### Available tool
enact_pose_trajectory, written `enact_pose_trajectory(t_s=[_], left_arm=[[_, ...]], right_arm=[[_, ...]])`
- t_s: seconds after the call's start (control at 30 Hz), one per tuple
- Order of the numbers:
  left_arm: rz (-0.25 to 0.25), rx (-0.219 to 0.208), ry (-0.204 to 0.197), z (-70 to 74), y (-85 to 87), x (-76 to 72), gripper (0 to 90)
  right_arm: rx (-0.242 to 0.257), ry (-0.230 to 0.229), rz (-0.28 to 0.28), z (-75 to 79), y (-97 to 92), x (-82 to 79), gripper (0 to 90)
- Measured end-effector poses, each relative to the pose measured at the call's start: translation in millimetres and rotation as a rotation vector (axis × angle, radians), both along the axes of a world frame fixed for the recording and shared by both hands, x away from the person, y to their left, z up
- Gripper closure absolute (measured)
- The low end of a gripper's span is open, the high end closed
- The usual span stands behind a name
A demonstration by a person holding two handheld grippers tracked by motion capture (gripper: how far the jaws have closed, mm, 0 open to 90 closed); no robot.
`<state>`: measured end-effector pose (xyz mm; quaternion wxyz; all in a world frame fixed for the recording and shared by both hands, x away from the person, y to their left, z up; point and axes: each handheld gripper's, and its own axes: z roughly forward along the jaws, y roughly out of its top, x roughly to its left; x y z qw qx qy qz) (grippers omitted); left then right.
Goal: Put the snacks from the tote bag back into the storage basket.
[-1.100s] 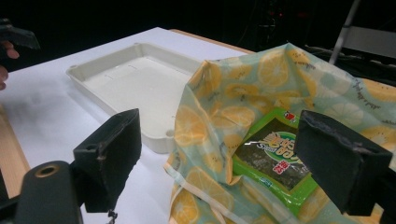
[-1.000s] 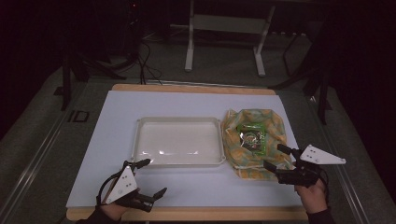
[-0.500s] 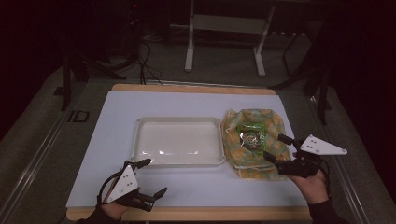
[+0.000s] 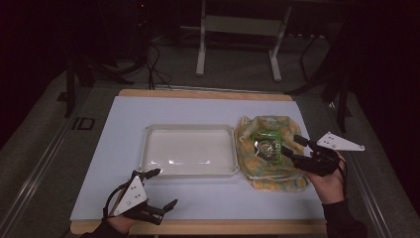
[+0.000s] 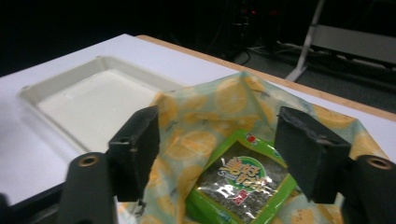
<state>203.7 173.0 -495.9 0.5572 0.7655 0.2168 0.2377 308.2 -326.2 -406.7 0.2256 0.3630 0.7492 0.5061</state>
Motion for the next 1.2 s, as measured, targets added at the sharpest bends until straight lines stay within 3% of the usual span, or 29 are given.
enact_pose_trajectory(t_s=[0.07, 0.1, 0.23, 0.5, 0.9, 1.2], left_arm=[[-0.001, -0.001, 0.0, 0.1, 0.0, 0.0, 0.3], [-0.001, 0.0, 0.0, 0.0, -0.2, 0.0, 0.3], [-0.004, 0.0, 0.0, 0.0, -0.6, -0.2, 0.3], [-0.006, 0.006, -0.002, -0.1, -1.4, -0.2, 0.3], [-0.005, 0.01, -0.002, -0.2, -1.6, 0.4, 0.3], [-0.007, 0.013, 0.0, -0.4, -1.9, 0.7, 0.3]], right_arm=[[-0.015, 0.006, -0.017, 0.2, -0.7, 1.9, 34.9], [-0.044, 0.04, -0.029, -0.2, -0.3, 6.8, 31.4], [-0.067, 0.053, -0.052, -2.5, 0.8, 11.9, 32.4], [-0.055, 0.092, -0.088, -8.2, 1.9, 26.8, 36.7], [-0.064, 0.235, -0.183, -23.0, 0.6, 57.5, 44.1], [-0.058, 0.346, -0.218, -40.9, -4.2, 77.2, 49.1]])
